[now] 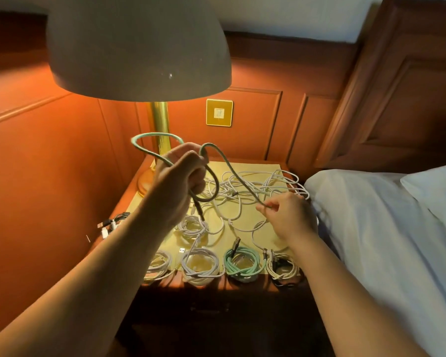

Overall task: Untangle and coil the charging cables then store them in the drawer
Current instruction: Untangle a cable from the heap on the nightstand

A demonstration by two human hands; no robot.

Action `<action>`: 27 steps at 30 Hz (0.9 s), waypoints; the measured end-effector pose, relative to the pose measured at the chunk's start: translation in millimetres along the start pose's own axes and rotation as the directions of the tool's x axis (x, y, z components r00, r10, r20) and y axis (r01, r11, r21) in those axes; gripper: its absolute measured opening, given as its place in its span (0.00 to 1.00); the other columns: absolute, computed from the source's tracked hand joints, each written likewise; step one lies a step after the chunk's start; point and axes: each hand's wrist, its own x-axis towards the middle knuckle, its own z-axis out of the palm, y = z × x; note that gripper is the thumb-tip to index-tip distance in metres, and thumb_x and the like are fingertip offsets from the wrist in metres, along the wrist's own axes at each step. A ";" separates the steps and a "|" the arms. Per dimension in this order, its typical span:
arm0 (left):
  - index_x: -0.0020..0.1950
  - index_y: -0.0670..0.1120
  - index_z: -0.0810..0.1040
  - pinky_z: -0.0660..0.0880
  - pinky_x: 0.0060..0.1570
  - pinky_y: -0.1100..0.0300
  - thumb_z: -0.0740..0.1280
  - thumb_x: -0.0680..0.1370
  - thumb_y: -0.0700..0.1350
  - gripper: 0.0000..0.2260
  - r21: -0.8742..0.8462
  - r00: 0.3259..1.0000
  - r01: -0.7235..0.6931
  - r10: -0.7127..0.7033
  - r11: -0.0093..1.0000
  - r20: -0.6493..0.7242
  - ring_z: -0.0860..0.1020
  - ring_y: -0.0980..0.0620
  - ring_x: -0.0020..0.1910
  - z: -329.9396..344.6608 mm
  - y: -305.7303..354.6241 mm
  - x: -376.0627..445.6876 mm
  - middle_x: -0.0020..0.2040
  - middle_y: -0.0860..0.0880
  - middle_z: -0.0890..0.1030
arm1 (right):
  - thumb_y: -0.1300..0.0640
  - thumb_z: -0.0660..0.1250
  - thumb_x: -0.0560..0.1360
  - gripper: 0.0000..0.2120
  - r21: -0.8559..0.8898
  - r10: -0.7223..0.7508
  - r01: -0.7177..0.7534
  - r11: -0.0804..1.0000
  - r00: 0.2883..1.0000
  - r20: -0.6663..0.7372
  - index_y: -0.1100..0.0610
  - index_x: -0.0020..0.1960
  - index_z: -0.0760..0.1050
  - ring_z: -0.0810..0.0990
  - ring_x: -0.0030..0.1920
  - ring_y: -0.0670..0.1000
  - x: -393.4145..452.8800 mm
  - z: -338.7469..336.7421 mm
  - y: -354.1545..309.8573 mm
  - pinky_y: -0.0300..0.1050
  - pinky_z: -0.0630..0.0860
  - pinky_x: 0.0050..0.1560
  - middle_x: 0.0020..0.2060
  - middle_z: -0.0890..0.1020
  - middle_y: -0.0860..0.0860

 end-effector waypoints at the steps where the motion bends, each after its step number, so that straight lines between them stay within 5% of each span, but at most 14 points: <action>1: 0.35 0.47 0.73 0.61 0.26 0.64 0.63 0.71 0.39 0.06 0.024 1.000 -0.004 0.005 1.000 -0.031 0.60 0.55 0.27 -5.1 -1.4 0.4 0.27 0.53 0.65 | 0.44 0.74 0.78 0.12 0.013 -0.008 0.008 1.000 1.000 -0.026 0.50 0.53 0.88 0.79 0.41 0.50 1.2 0.4 2.8 0.37 0.67 0.34 0.44 0.87 0.49; 7: 0.38 0.45 0.78 0.69 0.33 0.66 0.71 0.73 0.47 0.08 0.562 1.000 0.025 -0.014 0.827 -0.024 0.72 0.60 0.31 -10.6 -32.1 -3.1 0.32 0.53 0.77 | 0.50 0.78 0.75 0.08 0.072 -0.241 0.262 0.962 0.946 -0.215 0.50 0.53 0.88 0.70 0.32 0.41 0.6 -6.6 -12.0 0.34 0.61 0.31 0.33 0.75 0.41; 10: 0.45 0.43 0.84 0.70 0.29 0.70 0.71 0.78 0.42 0.05 0.666 0.997 0.049 0.005 0.745 -0.078 0.74 0.60 0.31 1.5 -45.4 -3.3 0.36 0.47 0.81 | 0.51 0.76 0.76 0.09 0.115 -0.368 0.406 0.907 0.894 -0.257 0.51 0.55 0.88 0.70 0.31 0.41 -5.2 -11.1 -25.9 0.32 0.63 0.30 0.33 0.72 0.40; 13: 0.53 0.48 0.86 0.65 0.27 0.70 0.72 0.78 0.44 0.05 0.719 0.984 -0.073 0.167 0.691 -0.060 0.71 0.60 0.26 5.0 -53.5 -4.9 0.33 0.50 0.78 | 0.46 0.72 0.77 0.13 0.140 -0.415 0.460 0.877 0.871 -0.263 0.51 0.57 0.87 0.73 0.31 0.46 -10.2 -14.0 -35.3 0.41 0.70 0.27 0.33 0.75 0.44; 15: 0.60 0.50 0.84 0.65 0.27 0.73 0.73 0.79 0.46 0.10 0.799 0.952 -0.226 0.300 0.558 0.060 0.74 0.63 0.27 3.2 -51.8 -4.5 0.34 0.55 0.78 | 0.44 0.70 0.78 0.16 0.149 -0.430 0.478 0.866 0.863 -0.266 0.52 0.57 0.87 0.74 0.31 0.46 -11.8 -15.2 -37.5 0.46 0.74 0.27 0.33 0.76 0.45; 18: 0.56 0.51 0.85 0.66 0.29 0.75 0.73 0.78 0.50 0.08 0.849 0.928 -0.349 0.273 0.396 0.254 0.75 0.68 0.31 -0.1 -46.5 -2.1 0.36 0.61 0.77 | 0.40 0.64 0.79 0.20 0.159 -0.428 0.480 0.863 0.861 -0.273 0.52 0.57 0.87 0.75 0.31 0.47 -11.3 -17.8 -34.9 0.49 0.76 0.26 0.33 0.77 0.45; 21: 0.50 0.49 0.85 0.67 0.31 0.75 0.73 0.79 0.50 0.05 0.859 0.914 -0.389 0.254 0.333 0.315 0.74 0.69 0.33 -2.5 -46.1 0.1 0.38 0.59 0.79 | 0.43 0.69 0.78 0.14 0.126 -0.401 0.453 0.883 0.866 -0.299 0.50 0.55 0.87 0.74 0.31 0.46 -9.0 -15.8 -27.9 0.43 0.73 0.27 0.34 0.76 0.43; 27: 0.52 0.43 0.83 0.72 0.37 0.74 0.69 0.82 0.44 0.05 0.821 0.905 -0.334 0.400 0.462 0.143 0.77 0.68 0.41 -4.8 -31.9 0.7 0.41 0.56 0.77 | 0.41 0.70 0.80 0.15 0.083 -0.116 0.142 0.986 0.958 -0.261 0.51 0.52 0.87 0.78 0.34 0.50 2.6 -14.1 -4.1 0.46 0.77 0.33 0.32 0.82 0.46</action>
